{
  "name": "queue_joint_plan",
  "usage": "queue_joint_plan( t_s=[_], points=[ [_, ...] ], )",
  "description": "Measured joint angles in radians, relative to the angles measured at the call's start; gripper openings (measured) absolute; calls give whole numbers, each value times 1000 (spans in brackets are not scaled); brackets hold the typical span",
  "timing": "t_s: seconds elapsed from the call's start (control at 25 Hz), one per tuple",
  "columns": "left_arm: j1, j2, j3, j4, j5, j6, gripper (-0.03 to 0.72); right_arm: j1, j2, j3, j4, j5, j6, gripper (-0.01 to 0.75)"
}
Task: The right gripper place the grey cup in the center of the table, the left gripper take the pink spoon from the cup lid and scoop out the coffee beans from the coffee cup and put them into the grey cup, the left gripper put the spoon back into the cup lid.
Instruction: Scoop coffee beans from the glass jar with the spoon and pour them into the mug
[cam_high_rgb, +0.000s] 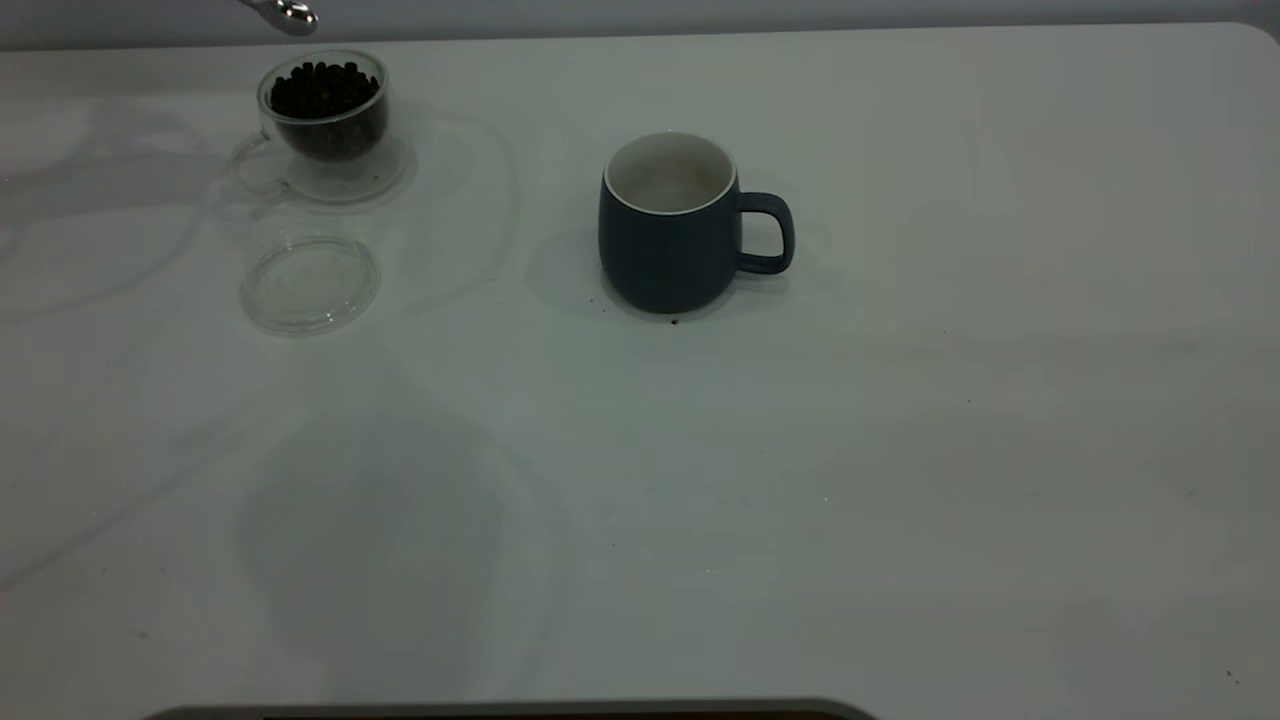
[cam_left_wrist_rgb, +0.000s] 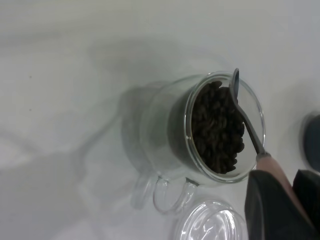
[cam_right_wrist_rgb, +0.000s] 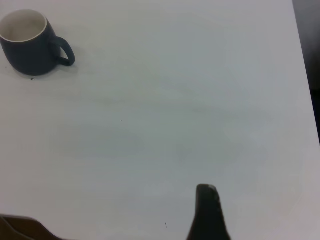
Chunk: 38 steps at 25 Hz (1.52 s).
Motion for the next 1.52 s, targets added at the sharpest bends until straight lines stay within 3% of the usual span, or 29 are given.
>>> queue_joint_plan(
  t_s=[0.8, 1.08, 1.52],
  points=[
    [-11, 33, 65, 19, 0, 171, 118, 0, 0, 0, 0, 0, 0, 590],
    [-11, 74, 65, -57, 0, 300, 118, 0, 0, 0, 0, 0, 0, 590],
    [-11, 80, 65, 0, 0, 178, 118, 0, 0, 0, 0, 0, 0, 590]
  ],
)
